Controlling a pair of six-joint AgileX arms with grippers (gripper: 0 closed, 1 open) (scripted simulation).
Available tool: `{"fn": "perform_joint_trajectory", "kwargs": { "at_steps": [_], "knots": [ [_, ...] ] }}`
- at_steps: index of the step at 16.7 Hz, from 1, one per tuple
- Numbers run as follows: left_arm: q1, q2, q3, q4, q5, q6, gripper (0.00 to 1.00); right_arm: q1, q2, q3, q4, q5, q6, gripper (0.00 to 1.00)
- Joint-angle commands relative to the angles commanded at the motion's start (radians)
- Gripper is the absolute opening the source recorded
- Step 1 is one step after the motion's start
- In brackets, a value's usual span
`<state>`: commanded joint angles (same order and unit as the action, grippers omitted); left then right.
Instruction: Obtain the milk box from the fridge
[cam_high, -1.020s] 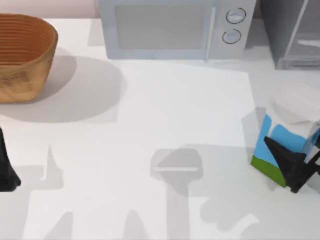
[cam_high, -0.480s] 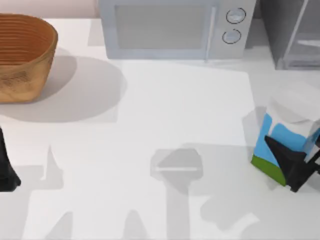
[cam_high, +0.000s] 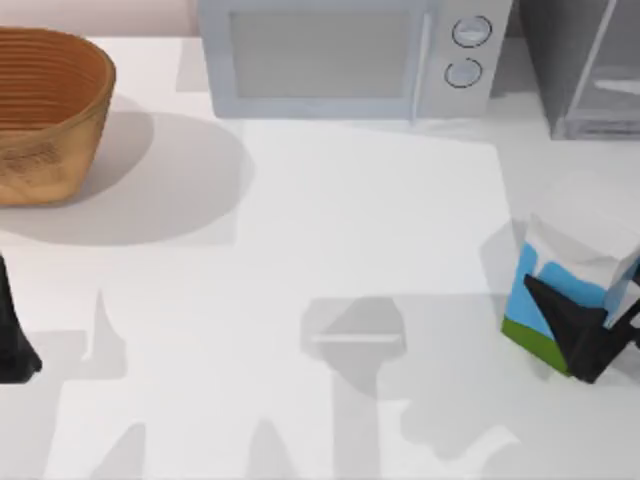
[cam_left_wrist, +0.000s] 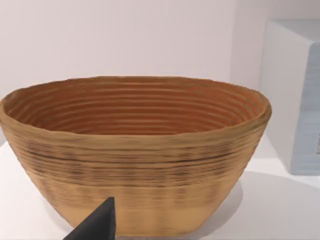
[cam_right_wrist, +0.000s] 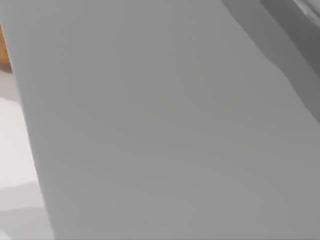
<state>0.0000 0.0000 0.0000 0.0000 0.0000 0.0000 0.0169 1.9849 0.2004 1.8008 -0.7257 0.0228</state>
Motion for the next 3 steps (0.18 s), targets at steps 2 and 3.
{"fn": "perform_joint_trajectory", "kwargs": {
  "at_steps": [2, 3],
  "knots": [
    [0.000, 0.000, 0.000, 0.000, 0.000, 0.000, 1.00, 0.000, 0.000, 0.000, 0.000, 0.000, 0.000, 1.00],
    [0.000, 0.000, 0.000, 0.000, 0.000, 0.000, 1.00, 0.000, 0.000, 0.000, 0.000, 0.000, 0.000, 1.00]
  ]
}}
